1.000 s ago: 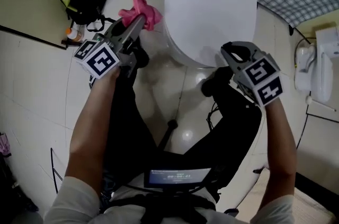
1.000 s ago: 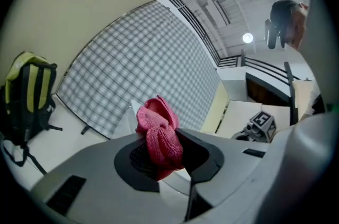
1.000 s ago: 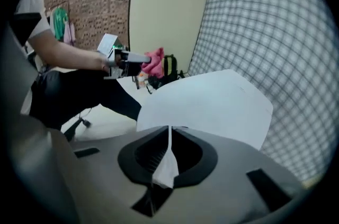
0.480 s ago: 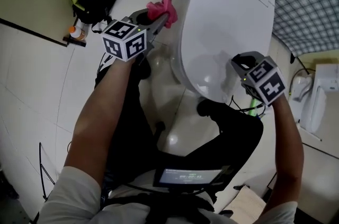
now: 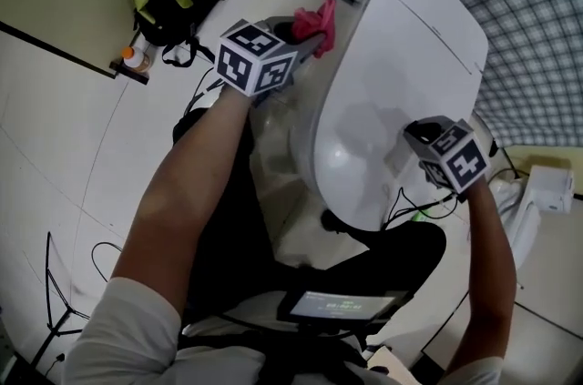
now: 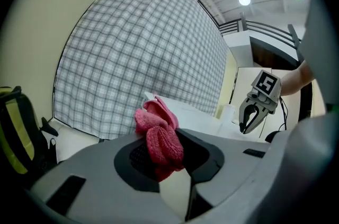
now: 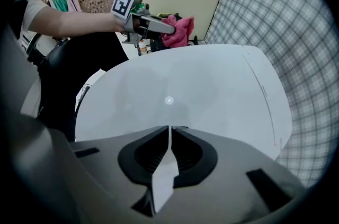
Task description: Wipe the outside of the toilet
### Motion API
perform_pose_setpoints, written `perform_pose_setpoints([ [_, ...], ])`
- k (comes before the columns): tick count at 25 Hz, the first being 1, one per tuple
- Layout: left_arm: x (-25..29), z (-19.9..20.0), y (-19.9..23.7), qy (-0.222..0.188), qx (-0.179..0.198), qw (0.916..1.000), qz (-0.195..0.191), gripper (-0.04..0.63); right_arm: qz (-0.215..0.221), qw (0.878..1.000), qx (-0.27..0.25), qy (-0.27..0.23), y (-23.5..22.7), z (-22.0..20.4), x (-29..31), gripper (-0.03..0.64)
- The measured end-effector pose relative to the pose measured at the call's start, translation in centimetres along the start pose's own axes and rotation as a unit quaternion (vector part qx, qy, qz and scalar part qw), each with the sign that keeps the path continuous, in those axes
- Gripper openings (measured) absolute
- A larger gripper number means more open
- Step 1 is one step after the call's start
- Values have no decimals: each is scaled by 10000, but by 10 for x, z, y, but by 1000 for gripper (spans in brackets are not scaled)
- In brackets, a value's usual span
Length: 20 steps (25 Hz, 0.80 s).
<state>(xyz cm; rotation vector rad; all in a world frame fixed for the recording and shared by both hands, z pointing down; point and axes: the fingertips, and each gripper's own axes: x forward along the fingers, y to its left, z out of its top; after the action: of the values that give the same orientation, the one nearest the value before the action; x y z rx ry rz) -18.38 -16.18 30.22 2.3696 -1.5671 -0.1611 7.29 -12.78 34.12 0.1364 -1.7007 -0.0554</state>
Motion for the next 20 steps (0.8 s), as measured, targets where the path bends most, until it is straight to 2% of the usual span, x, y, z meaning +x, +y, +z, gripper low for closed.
perform_pose_setpoints([
  [4,24,9,17,-4,21,10000,-47,80,137,9992,-125,344,-10,-9,15,25],
  [8,47,16,27,67,-25,9998,-170,80,551,9967,-64,594,-7,-11,18,25],
  [11,66,27,34,76,-11,9998,-205,80,564,9957,-216,698,-7,-11,20,25],
  [16,119,38,62,272,106,9995,-78,80,620,9932,-494,853,0,-11,18,23],
  [20,161,23,91,508,281,9983,90,80,852,9923,-462,769,3,-8,16,18],
])
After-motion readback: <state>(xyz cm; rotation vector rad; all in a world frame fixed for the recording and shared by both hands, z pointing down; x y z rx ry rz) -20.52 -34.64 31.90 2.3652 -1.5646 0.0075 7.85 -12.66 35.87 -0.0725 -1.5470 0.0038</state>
